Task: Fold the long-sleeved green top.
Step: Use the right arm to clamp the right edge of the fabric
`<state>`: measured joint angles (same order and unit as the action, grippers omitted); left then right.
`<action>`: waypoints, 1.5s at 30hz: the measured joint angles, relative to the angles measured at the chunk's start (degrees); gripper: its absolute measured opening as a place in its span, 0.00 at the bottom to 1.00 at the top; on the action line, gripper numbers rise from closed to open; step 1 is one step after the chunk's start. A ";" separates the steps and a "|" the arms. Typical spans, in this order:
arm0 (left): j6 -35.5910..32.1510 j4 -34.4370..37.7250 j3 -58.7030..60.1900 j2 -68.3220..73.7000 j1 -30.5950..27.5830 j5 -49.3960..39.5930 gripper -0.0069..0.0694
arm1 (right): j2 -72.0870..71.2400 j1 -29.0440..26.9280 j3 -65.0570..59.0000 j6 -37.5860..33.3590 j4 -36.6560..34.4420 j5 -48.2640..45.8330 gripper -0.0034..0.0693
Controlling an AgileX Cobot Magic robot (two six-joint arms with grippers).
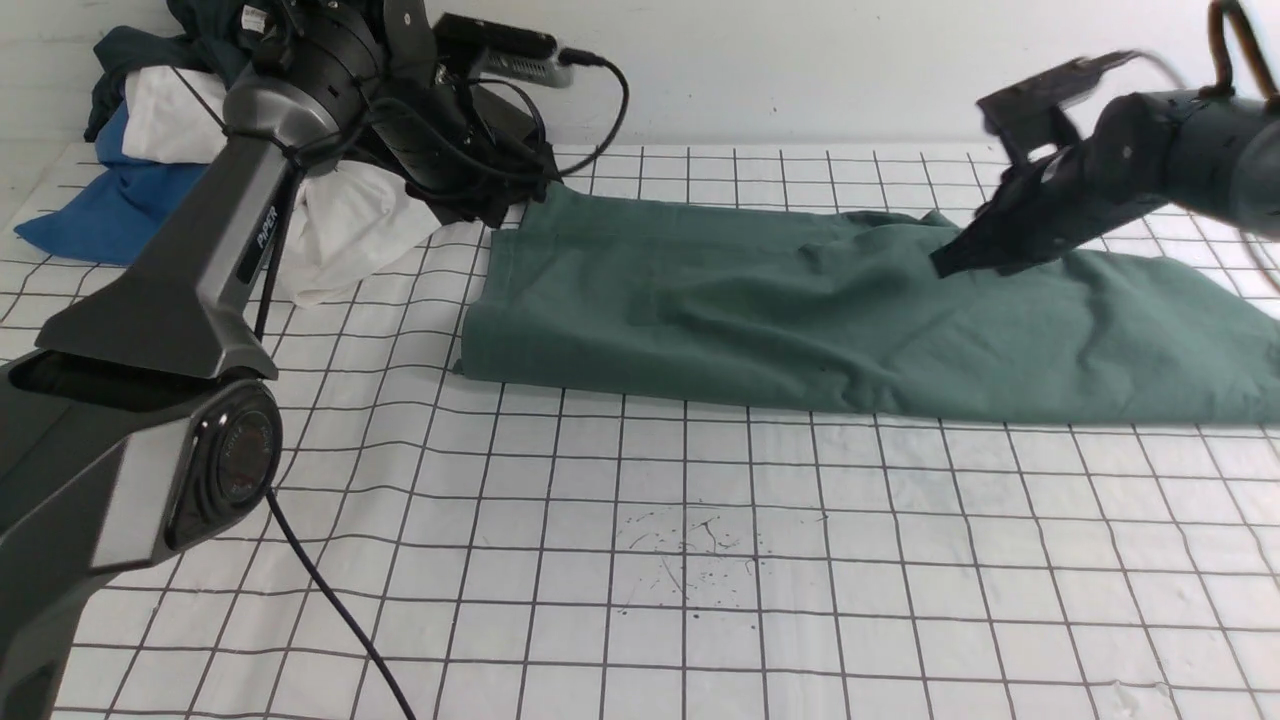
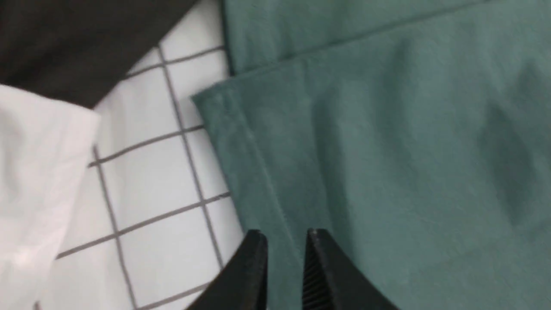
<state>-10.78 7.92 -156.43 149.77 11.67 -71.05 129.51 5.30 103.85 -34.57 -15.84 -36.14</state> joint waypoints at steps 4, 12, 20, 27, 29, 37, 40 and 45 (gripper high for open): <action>-0.31 1.28 0.00 0.67 0.05 -0.48 0.10 | 9.02 -0.06 8.04 -14.00 -16.50 -0.76 0.03; -0.11 1.20 0.00 0.77 0.00 6.91 0.23 | 21.53 -2.68 27.38 0.88 -22.98 1.92 0.03; -0.11 0.43 0.00 6.34 -1.33 19.34 0.66 | 17.51 -4.25 36.46 6.64 -17.21 -16.89 0.03; 3.88 0.15 0.00 11.54 -2.22 25.69 0.71 | 17.26 -3.44 36.57 6.82 -15.85 -33.72 0.03; 5.93 0.44 -0.13 12.52 -2.22 28.85 0.66 | 18.50 -3.02 36.42 6.88 -15.50 -34.79 0.03; 4.66 0.94 -0.80 13.21 -1.33 31.96 0.19 | 19.11 -1.76 36.42 7.04 -15.46 -34.91 0.03; 2.53 0.75 -1.75 13.21 -1.16 32.23 0.10 | 19.11 -1.49 36.42 7.04 -15.12 -34.96 0.03; -0.17 0.60 -2.98 12.32 -1.14 35.77 0.09 | 19.11 -1.49 36.42 7.04 -12.01 -34.96 0.03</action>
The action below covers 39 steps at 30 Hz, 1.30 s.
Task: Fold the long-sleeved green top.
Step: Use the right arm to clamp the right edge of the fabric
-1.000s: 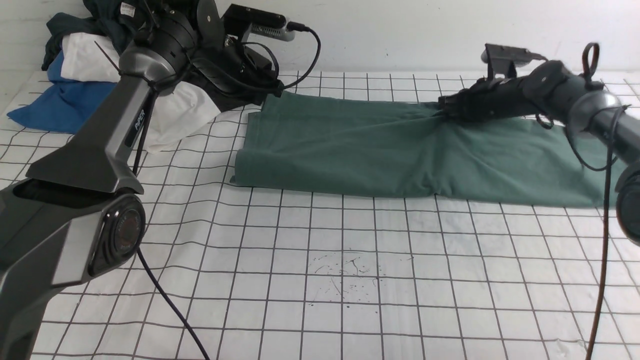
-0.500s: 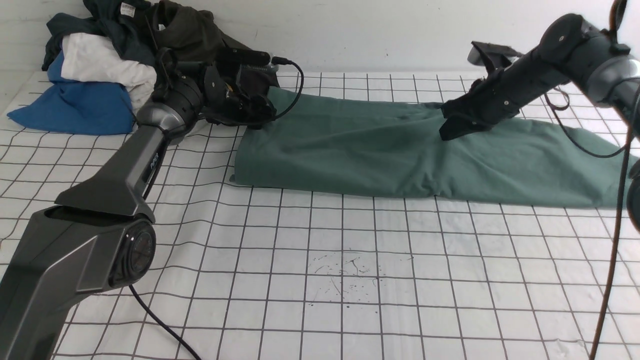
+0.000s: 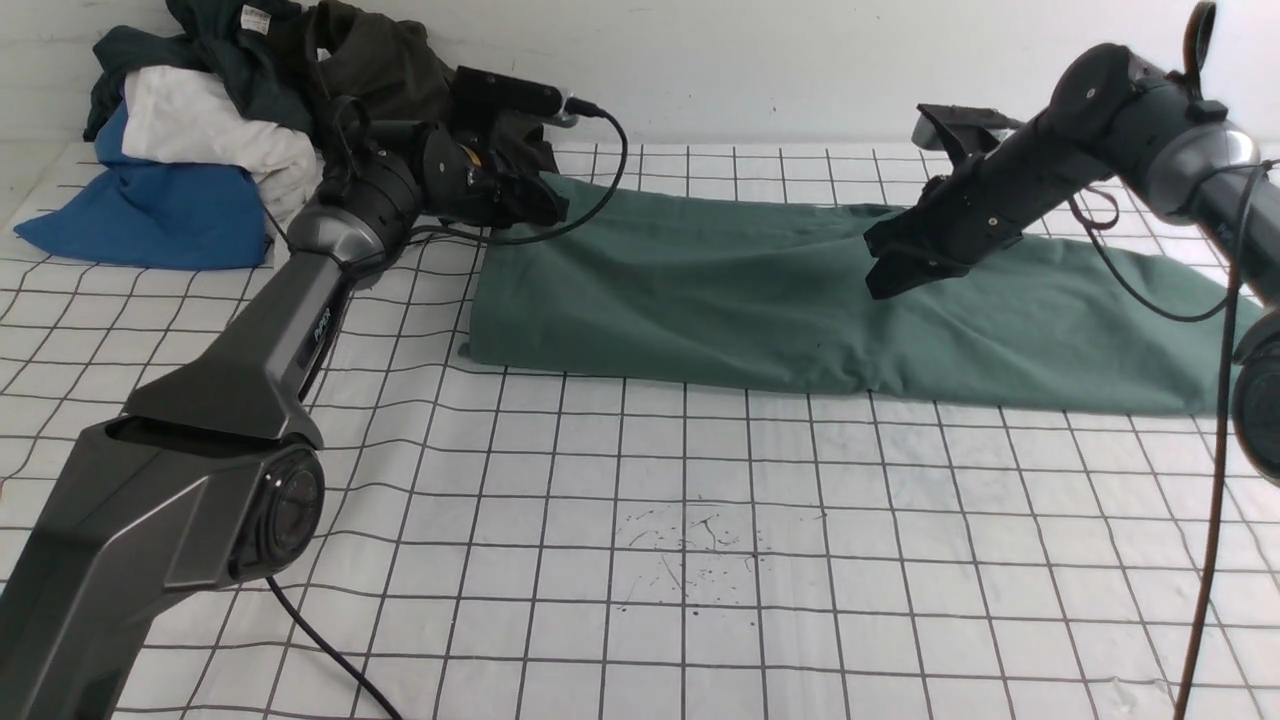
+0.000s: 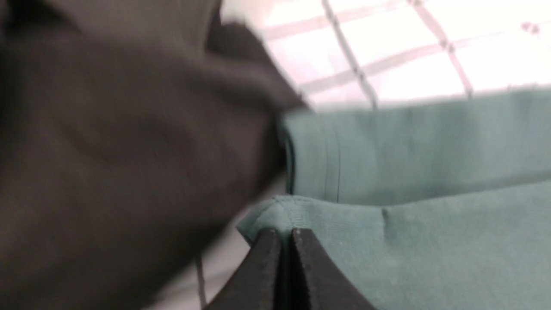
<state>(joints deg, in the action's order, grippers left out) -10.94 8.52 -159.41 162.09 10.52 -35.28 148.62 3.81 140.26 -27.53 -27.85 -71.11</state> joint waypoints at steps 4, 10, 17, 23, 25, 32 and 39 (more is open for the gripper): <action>-1.02 0.00 -0.08 -0.01 0.05 5.70 0.09 | 0.00 -0.11 0.00 0.00 2.22 -0.04 0.03; -1.09 -0.12 -0.20 3.47 -0.01 12.13 0.19 | 0.00 -0.11 0.00 0.00 10.45 -0.04 0.03; -1.06 -0.39 -0.46 1.19 -1.29 -2.71 0.61 | -1.57 -1.80 0.00 4.48 27.85 -0.11 0.03; 3.76 1.72 -2.18 -7.43 -2.11 -28.37 0.64 | -4.72 -7.10 -0.30 9.07 29.84 -0.07 0.03; 3.81 3.36 -2.50 -8.24 -1.86 -32.60 0.58 | -4.89 -9.67 -2.09 9.87 27.85 0.21 0.03; 1.31 4.77 2.66 -6.49 0.73 -35.68 0.29 | -4.33 -16.43 -8.54 10.33 27.85 -0.03 0.03; 1.45 0.73 4.47 -11.52 1.26 -36.42 0.09 | -12.03 -22.47 -9.23 17.28 29.19 0.53 0.04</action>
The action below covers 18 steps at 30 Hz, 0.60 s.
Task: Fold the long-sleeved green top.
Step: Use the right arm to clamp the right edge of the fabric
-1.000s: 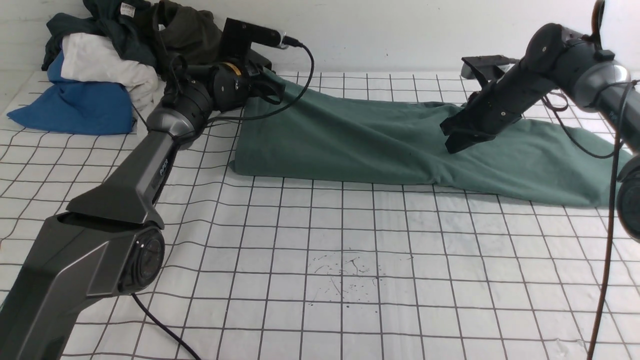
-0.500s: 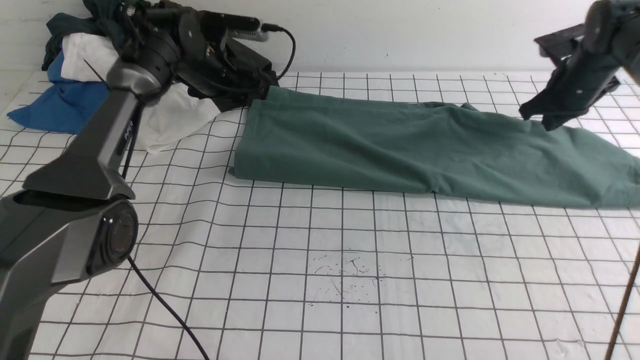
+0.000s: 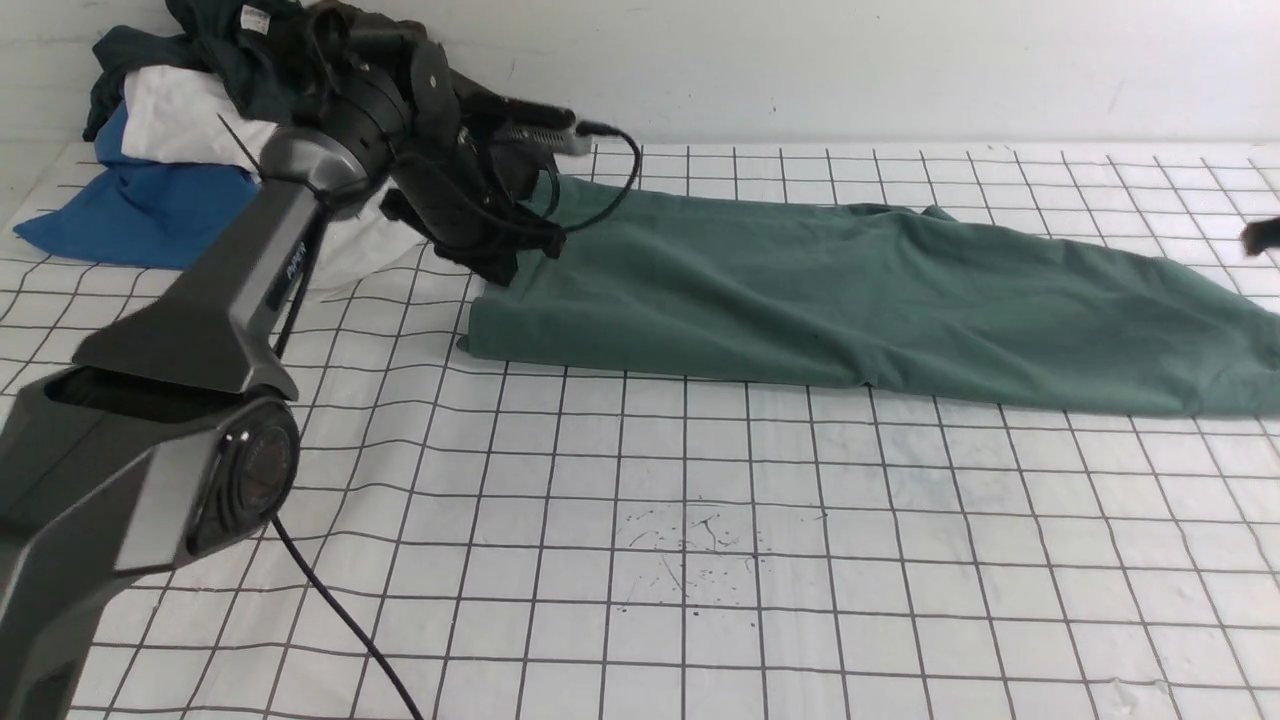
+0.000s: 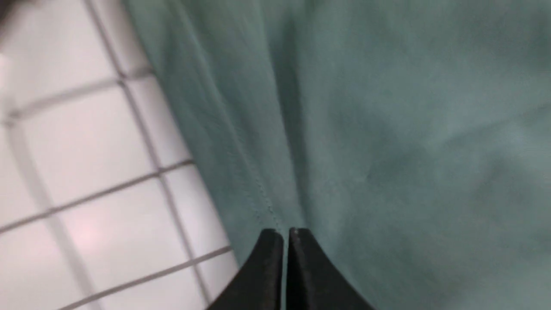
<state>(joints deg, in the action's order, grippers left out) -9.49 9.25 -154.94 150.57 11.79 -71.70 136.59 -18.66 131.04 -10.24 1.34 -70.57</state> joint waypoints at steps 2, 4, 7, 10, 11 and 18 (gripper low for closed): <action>0.06 0.65 0.66 -5.66 0.00 -0.08 0.08 | -4.98 -2.00 -0.83 -1.12 -4.72 -0.13 0.07; 0.06 1.22 2.53 -11.52 0.00 -0.07 0.08 | -8.95 -3.73 -3.94 -3.49 -9.05 -0.13 0.14; -0.20 1.68 9.10 -22.74 0.00 -0.03 0.08 | -12.79 -6.51 -11.82 -5.90 -13.41 1.05 0.34; -0.77 0.91 15.99 -30.44 0.00 -0.03 0.08 | -12.85 -7.75 -17.17 -5.92 -13.88 2.99 0.49; -1.50 0.01 22.65 -35.19 0.05 -0.08 0.08 | -12.37 -8.24 -20.44 -5.96 -13.95 4.51 0.59; -3.10 -4.17 47.73 -52.97 0.05 -0.32 0.08 | -8.41 -6.85 -29.27 -4.59 -16.72 13.29 0.86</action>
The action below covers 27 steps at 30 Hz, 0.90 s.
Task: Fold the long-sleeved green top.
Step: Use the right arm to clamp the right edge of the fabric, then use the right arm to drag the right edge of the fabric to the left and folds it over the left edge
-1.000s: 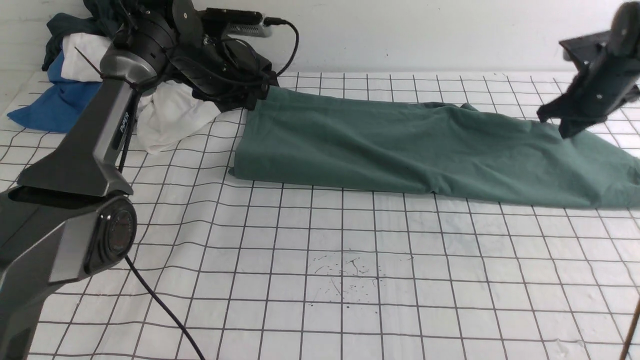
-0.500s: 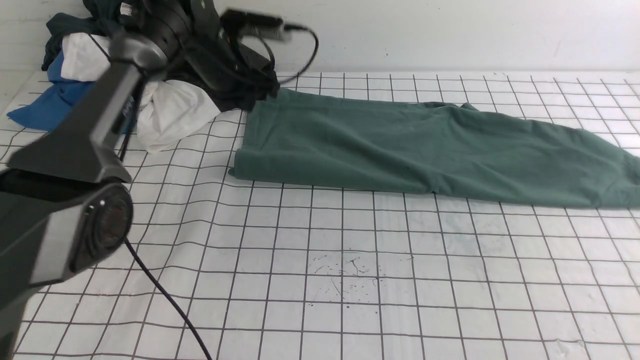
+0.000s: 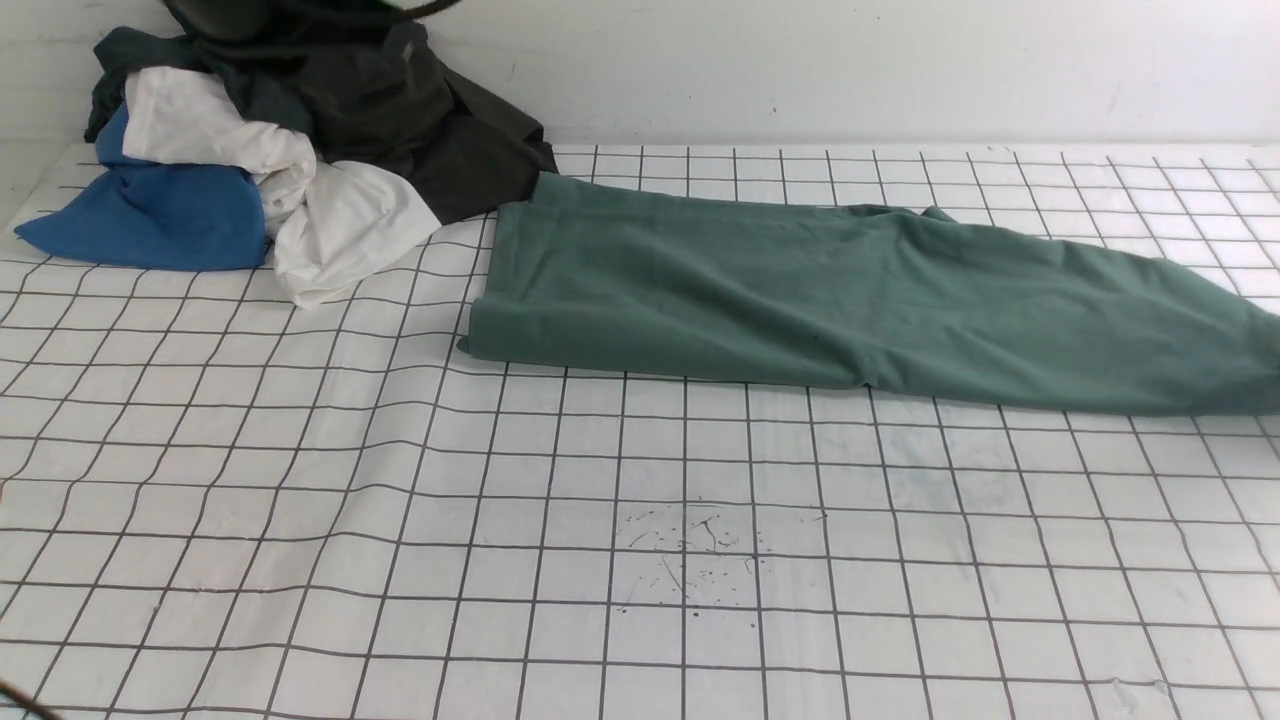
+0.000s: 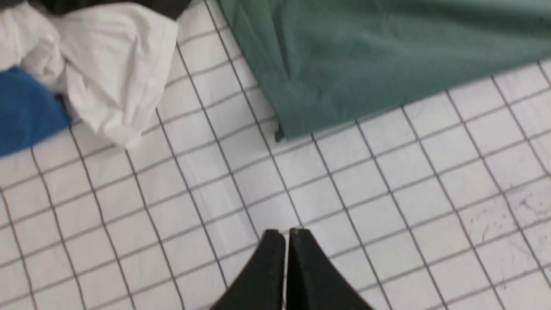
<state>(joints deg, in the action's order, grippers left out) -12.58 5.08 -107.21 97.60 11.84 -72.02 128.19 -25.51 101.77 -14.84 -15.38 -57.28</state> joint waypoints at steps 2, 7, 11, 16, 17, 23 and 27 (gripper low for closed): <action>0.17 -0.71 4.02 -3.45 0.00 0.00 0.08 | 1.67 1.00 0.01 1.77 0.38 1.34 0.85; 0.34 -1.90 11.00 -10.32 0.00 -0.02 0.08 | 2.25 2.28 0.20 3.50 2.03 3.50 0.65; 0.85 -3.79 15.20 -15.16 0.00 0.03 0.08 | 2.48 3.01 0.72 3.11 2.34 4.23 0.35; 3.72 -7.53 24.28 -23.23 0.00 0.09 0.08 | 2.63 3.13 6.13 0.47 5.38 0.92 0.09; 4.08 -7.92 25.26 -23.90 0.00 0.09 0.08 | 2.51 3.08 6.46 0.44 5.62 0.57 0.09; 9.96 -11.14 42.90 -32.55 0.00 1.81 0.08 | -0.77 2.33 17.40 0.42 13.88 -4.13 0.09; 13.30 -11.19 56.28 -34.00 0.00 10.40 0.08 | -4.90 3.82 22.97 2.14 9.02 -6.16 0.09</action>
<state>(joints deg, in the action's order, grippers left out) 0.72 -6.11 -50.93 63.60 11.84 -61.63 123.29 -21.69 124.74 -12.70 -6.36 -63.44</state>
